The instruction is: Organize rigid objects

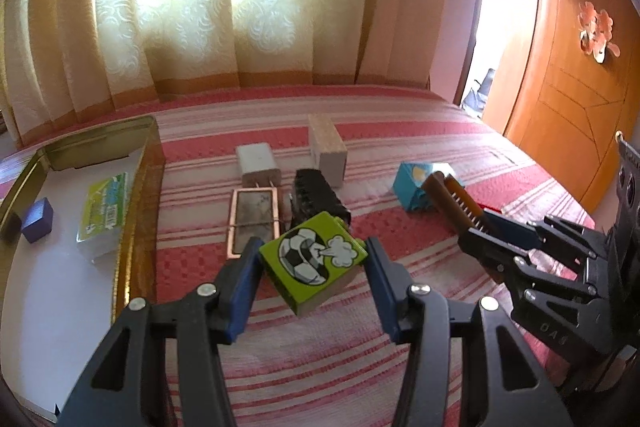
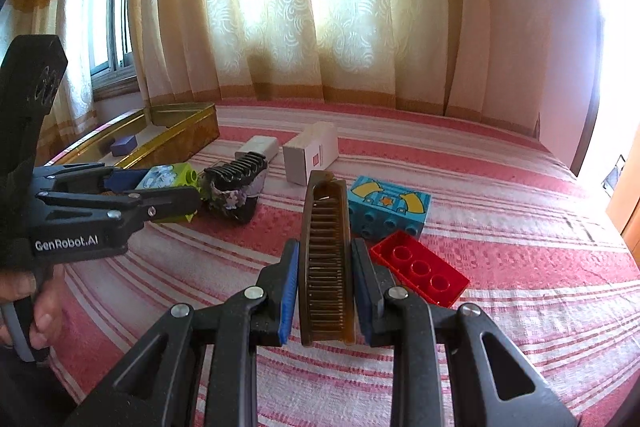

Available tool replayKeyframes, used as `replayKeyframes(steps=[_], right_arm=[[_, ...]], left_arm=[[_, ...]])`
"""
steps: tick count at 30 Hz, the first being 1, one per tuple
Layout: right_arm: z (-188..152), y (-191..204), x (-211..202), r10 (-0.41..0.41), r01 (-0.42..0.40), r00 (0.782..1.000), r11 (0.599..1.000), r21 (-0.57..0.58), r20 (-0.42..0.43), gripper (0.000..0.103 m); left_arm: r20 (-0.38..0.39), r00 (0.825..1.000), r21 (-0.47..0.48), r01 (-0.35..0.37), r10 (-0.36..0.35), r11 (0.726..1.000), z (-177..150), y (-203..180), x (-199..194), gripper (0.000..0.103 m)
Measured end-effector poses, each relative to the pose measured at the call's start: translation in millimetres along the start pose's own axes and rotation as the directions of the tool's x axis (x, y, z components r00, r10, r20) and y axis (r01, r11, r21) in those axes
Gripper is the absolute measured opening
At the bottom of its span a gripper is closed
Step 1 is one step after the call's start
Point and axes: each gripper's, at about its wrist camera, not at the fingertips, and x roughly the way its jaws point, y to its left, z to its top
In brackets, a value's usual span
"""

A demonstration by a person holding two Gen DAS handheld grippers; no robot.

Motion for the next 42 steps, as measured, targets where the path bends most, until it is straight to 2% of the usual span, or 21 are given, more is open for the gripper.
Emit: replayKeyframes(steps=[9,16,24,32,42], right_arm=[[-1.3,2.6,-1.9,-0.002,0.002,1.0,1.0,-0.007,0.02,0.027],[-2.3,2.5,-3.8,-0.007,0.007,1.0,1.0,-0.005,0.027,0.027],[-3.0,3.2,-11.3,-0.022,0.022,0.998,1.0,-0.007,0.062,0.027],[-3.9,4.7,-17.4,-0.031,0.032,0.995,0.999,-0.01,0.098,0.027],[-6.8,6.5,-27.7,-0.047,0.051,0.986,0.999,-0.02,0.161,0.027]], left_arm=[[0.078,0.997,-0.093,0.01,-0.002,0.996,0.0,20.7,-12.8,0.051],[0.124,0.992,-0.127,0.008,0.008,0.992,-1.7,30.1,-20.0,0.051],[0.237,0.97,-0.097,-0.033,0.056,0.995,-3.5,25.0,-39.5,0.051],[0.288,0.954,-0.098,-0.063,0.089,0.993,-3.9,25.9,-47.5,0.051],[0.333,0.935,-0.028,-0.121,0.123,0.992,-7.7,7.9,-55.7,0.051]])
